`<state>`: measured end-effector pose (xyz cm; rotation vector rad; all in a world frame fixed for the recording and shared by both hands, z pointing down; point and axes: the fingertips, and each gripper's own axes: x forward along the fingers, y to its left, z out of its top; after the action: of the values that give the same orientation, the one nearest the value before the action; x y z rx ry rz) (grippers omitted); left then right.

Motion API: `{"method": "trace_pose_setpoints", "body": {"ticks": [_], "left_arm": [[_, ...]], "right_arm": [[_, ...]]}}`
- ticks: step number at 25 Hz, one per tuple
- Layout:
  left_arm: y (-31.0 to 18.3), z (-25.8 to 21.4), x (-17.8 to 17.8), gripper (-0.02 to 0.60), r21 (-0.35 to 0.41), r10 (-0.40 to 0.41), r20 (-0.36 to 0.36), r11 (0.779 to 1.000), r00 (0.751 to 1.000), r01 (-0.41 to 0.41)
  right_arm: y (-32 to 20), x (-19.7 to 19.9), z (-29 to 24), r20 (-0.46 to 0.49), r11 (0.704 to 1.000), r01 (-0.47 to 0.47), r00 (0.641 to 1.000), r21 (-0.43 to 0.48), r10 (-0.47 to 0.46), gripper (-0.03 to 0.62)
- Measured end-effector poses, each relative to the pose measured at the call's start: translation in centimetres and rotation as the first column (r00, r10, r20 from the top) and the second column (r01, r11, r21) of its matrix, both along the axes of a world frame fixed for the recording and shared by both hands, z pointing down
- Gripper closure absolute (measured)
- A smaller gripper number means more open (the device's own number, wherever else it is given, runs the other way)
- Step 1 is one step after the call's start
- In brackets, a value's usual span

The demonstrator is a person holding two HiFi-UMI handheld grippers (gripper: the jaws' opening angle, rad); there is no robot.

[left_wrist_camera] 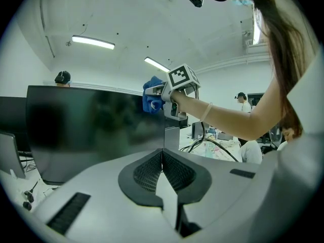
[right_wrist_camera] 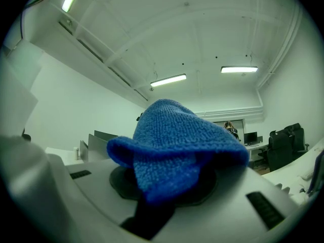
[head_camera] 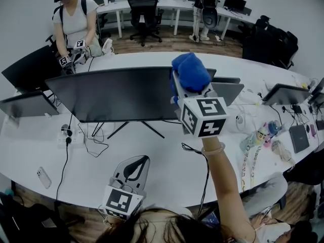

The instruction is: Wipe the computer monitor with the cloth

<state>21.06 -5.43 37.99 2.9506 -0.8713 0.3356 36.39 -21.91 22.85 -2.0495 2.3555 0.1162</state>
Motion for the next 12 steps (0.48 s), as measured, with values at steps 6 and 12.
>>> {"method": "trace_pose_setpoints", "body": {"ticks": [6,12], "left_arm": [[0.0,0.1,0.7,0.572,0.017,0.009,0.010,1.000,1.000,-0.009],[0.1,0.3,1.4,0.572,-0.001,0.007,0.018,1.000,1.000,-0.007]], "right_arm": [[0.2,1.0,0.2,0.009,1.000,-0.008,1.000,0.004,0.008,0.494],[0.5,1.9,0.2,0.011,1.000,-0.009,1.000,0.009,0.009,0.494]]}}
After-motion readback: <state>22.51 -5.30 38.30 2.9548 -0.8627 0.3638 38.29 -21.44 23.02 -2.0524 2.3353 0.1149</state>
